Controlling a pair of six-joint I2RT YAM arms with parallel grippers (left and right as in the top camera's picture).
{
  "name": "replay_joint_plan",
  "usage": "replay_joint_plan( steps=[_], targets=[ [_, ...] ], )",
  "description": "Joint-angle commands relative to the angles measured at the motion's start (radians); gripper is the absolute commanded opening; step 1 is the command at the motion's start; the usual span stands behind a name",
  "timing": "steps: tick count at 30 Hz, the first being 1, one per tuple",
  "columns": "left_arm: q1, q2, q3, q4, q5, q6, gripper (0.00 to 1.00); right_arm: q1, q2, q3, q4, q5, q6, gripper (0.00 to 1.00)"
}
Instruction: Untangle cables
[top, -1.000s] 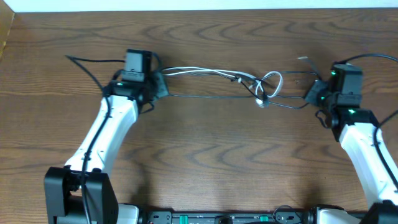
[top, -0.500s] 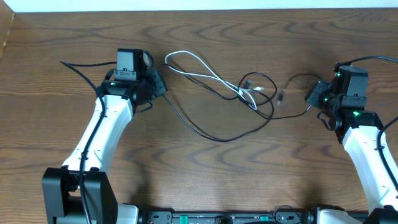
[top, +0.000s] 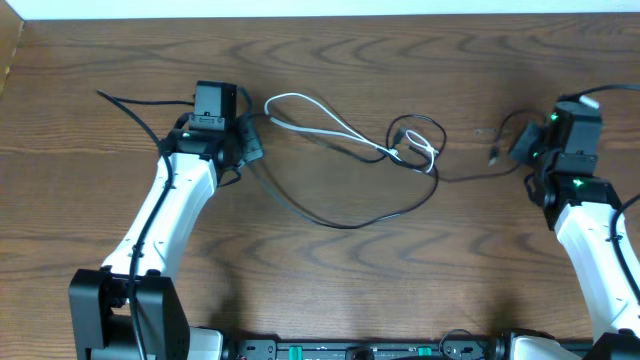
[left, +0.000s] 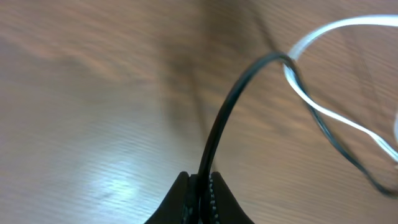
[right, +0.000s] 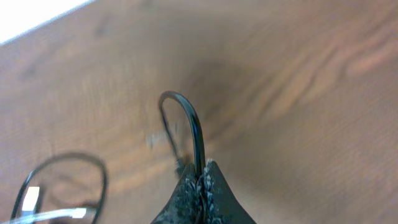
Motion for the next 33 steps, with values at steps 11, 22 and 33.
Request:
replay_joint_plan(
  steps=[11, 22, 33],
  targets=[
    [0.078, -0.001, 0.007, -0.108, -0.31, -0.175, 0.08, -0.069, -0.011, 0.296, 0.106, -0.02, -0.103, 0.01],
    [0.078, -0.001, 0.007, -0.129, -0.303, -0.175, 0.07, -0.27, -0.009, 0.421, 0.068, 0.103, -0.091, 0.01],
    [0.077, -0.001, 0.007, -0.059, 0.085, -0.15, 0.07, -0.343, 0.049, 0.404, -0.269, -0.047, -0.149, 0.01]
  ],
)
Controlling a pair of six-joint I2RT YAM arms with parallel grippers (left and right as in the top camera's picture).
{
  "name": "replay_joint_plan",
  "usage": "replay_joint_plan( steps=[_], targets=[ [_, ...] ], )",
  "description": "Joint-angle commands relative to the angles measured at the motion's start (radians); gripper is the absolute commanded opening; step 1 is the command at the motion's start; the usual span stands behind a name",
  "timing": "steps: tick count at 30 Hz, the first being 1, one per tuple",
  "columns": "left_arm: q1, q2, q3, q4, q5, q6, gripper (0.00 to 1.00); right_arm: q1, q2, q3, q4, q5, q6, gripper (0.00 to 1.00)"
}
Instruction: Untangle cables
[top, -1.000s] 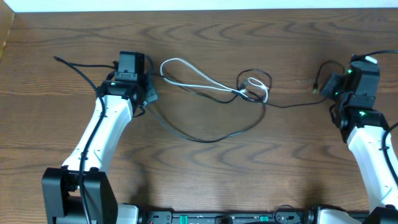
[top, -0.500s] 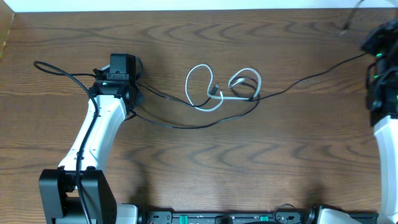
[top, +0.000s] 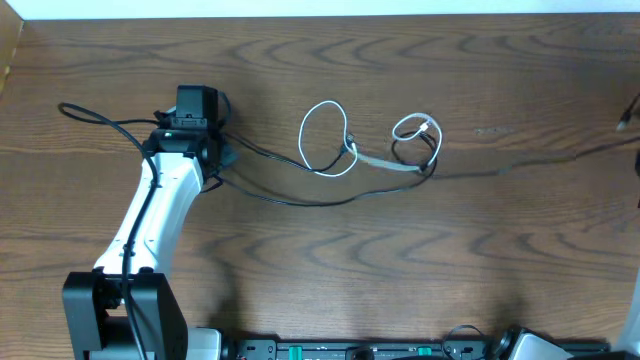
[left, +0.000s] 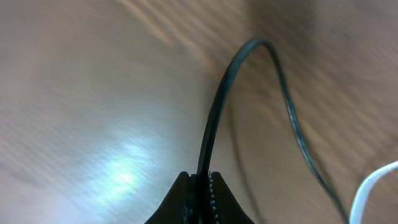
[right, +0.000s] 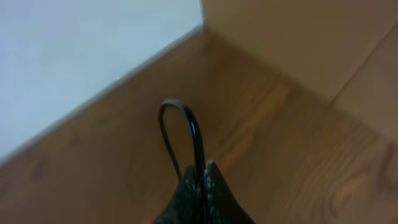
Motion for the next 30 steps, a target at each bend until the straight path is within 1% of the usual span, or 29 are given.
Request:
replay_joint_plan(
  steps=[1, 5, 6, 7, 9, 10, 12, 16, 17, 19, 22, 24, 25, 27, 30],
  targets=[
    [0.0, -0.001, 0.007, 0.03, 0.241, 0.026, 0.07, -0.003, 0.056, -0.007, -0.051, -0.062, -0.064, 0.01],
    [-0.016, -0.001, 0.007, 0.03, 0.279, 0.029, 0.08, -0.004, 0.127, -0.014, -0.051, 0.01, -0.064, 0.01],
    [-0.021, -0.001, 0.007, 0.029, 0.279, 0.045, 0.08, -0.004, 0.141, -0.014, -0.05, 0.023, -0.063, 0.03],
    [-0.025, -0.001, 0.007, 0.026, 0.279, 0.061, 0.08, -0.004, 0.157, -0.014, -0.048, 0.031, -0.063, 0.11],
    [-0.031, -0.001, 0.007, 0.019, 0.279, 0.077, 0.07, -0.005, 0.179, -0.014, -0.045, -0.013, -0.063, 0.37],
    [-0.031, -0.001, 0.007, 0.014, 0.278, 0.078, 0.07, -0.004, 0.186, -0.014, -0.047, -0.065, -0.063, 0.47],
    [-0.031, -0.001, 0.003, 0.01, 0.278, 0.078, 0.08, -0.001, 0.193, -0.014, -0.06, -0.237, -0.068, 0.53],
    [-0.031, -0.001, -0.005, 0.01, 0.279, 0.078, 0.08, 0.027, 0.197, -0.014, -0.131, -0.642, -0.197, 0.55],
    [-0.031, -0.001, -0.006, 0.01, 0.279, 0.078, 0.07, 0.044, 0.197, -0.014, -0.162, -0.712, -0.243, 0.55],
    [-0.031, -0.001, -0.008, 0.011, 0.279, 0.078, 0.07, 0.088, 0.198, -0.014, -0.225, -0.768, -0.346, 0.53],
    [-0.031, -0.001, -0.008, 0.011, 0.279, 0.077, 0.07, 0.167, 0.206, -0.016, -0.317, -0.732, -0.52, 0.49],
    [-0.031, -0.001, -0.008, 0.011, 0.279, 0.078, 0.07, 0.233, 0.222, -0.022, -0.342, -0.673, -0.597, 0.46],
    [-0.031, -0.001, -0.008, 0.01, 0.279, 0.078, 0.07, 0.254, 0.23, -0.024, -0.344, -0.654, -0.613, 0.45],
    [-0.031, -0.001, -0.008, 0.01, 0.279, 0.077, 0.07, 0.341, 0.272, -0.034, -0.352, -0.579, -0.658, 0.45],
    [-0.031, -0.001, -0.008, 0.01, 0.279, 0.078, 0.07, 0.417, 0.331, -0.039, -0.377, -0.528, -0.71, 0.44]
  ],
)
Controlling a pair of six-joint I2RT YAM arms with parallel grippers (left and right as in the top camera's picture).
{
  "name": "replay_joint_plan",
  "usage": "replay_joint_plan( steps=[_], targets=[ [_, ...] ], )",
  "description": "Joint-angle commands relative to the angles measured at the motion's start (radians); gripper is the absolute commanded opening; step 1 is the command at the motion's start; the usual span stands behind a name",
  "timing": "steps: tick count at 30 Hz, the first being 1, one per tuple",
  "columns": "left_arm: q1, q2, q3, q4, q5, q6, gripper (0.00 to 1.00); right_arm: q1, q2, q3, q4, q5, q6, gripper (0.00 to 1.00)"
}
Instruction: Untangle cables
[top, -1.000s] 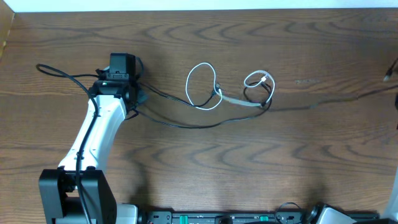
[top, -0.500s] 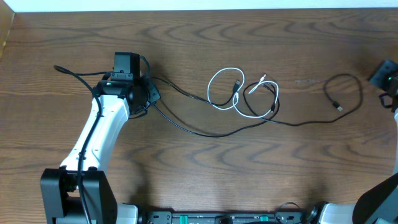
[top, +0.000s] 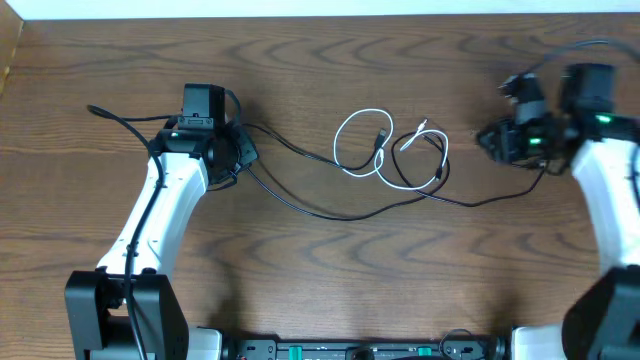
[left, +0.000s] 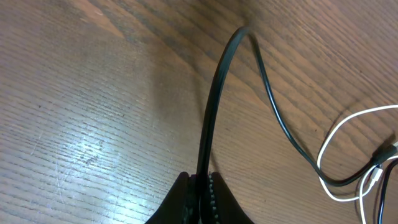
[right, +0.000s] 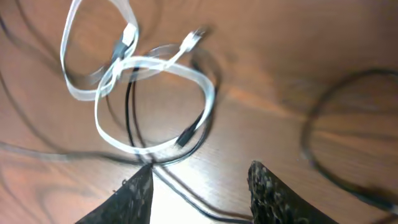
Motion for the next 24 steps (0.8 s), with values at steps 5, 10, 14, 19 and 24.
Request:
replay_joint_plan(
  steps=[5, 10, 14, 19, 24],
  targets=[
    [0.0, -0.001, -0.008, -0.006, 0.012, 0.018, 0.08, 0.191, 0.196, -0.025, -0.054, 0.143, -0.156, 0.54],
    [0.0, -0.001, -0.008, -0.006, 0.012, 0.018, 0.07, 0.283, 0.305, -0.025, -0.057, 0.315, -0.156, 0.57],
    [0.0, -0.001, -0.008, -0.006, 0.012, 0.018, 0.07, 0.341, 0.365, -0.025, -0.053, 0.431, -0.146, 0.59],
    [0.0, -0.001, -0.008, -0.006, 0.012, 0.018, 0.07, 0.366, 0.388, -0.026, -0.038, 0.46, -0.083, 0.56],
    [0.0, -0.001, -0.008, -0.006, 0.012, 0.018, 0.07, 0.365, 0.388, -0.026, -0.066, 0.46, -0.02, 0.55]
  ],
)
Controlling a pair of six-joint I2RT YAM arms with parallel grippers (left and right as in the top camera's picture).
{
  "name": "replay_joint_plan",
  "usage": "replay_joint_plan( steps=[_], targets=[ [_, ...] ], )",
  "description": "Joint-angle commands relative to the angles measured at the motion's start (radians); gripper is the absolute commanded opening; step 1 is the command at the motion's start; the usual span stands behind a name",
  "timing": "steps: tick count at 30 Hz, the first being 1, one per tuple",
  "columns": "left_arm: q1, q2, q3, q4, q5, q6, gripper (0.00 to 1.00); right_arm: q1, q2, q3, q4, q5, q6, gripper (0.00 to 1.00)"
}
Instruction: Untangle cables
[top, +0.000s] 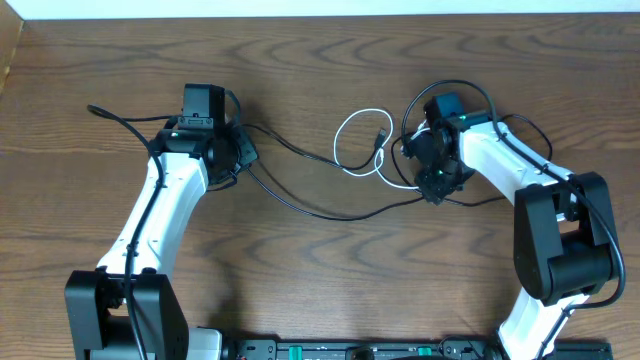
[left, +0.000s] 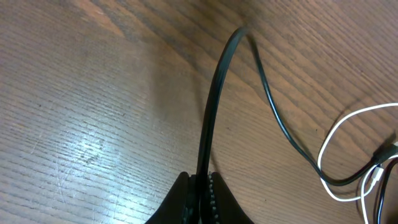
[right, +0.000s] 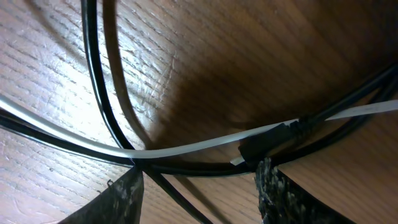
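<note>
A black cable (top: 300, 205) runs across the table and tangles with a looped white cable (top: 352, 140) at the middle. My left gripper (top: 240, 152) is shut on the black cable (left: 214, 106), which rises straight out from between its jaws (left: 201, 182). My right gripper (top: 432, 180) stands open, low over the tangle. In the right wrist view its fingers (right: 124, 199) straddle two black strands (right: 102, 93), the white cable (right: 186, 148) and a black plug (right: 267, 142). Nothing is gripped there.
The black cable's free end (top: 95, 108) trails off to the far left of the brown wooden table (top: 320, 290). Another black loop (top: 505, 150) lies behind my right arm. The table's back edge (top: 320, 16) meets a white wall.
My right gripper has moved from the right side of the table to the tangle at the middle, still open. The left gripper and its cable have not moved.
Both grippers were shut on the black cable, either side of the tangle. Then the right one was out past the table's right edge, with the cable drawn out long. Later it was back in view, open and empty. Now it is down over the knot.
</note>
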Motion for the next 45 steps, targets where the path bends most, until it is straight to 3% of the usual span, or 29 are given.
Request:
replay_joint_plan(
  steps=[1, 10, 17, 19, 30, 39, 45],
  targets=[
    [0.0, -0.001, -0.008, -0.004, 0.012, 0.018, 0.07, -0.002, 0.053, -0.013, -0.033, 0.036, 0.056, 0.55],
    [0.0, -0.001, -0.008, -0.004, 0.012, 0.018, 0.07, -0.002, 0.037, -0.013, -0.072, 0.032, 0.11, 0.48],
    [0.0, -0.001, -0.008, -0.004, 0.012, 0.018, 0.08, -0.003, 0.037, -0.013, -0.067, -0.001, 0.124, 0.06],
    [0.0, -0.001, -0.008, -0.004, 0.012, 0.018, 0.08, -0.003, 0.035, -0.013, -0.067, -0.009, 0.124, 0.01],
    [0.0, -0.001, -0.008, -0.004, 0.012, 0.018, 0.08, -0.068, -0.185, 0.054, -0.091, -0.132, 0.123, 0.01],
    [0.0, -0.001, -0.008, -0.004, 0.012, 0.018, 0.08, -0.354, -0.495, 0.087, 0.081, -0.101, 0.198, 0.01],
    [0.0, -0.001, -0.008, -0.004, 0.012, 0.018, 0.08, -0.561, -0.569, 0.087, 0.27, -0.102, 0.281, 0.01]
  ],
)
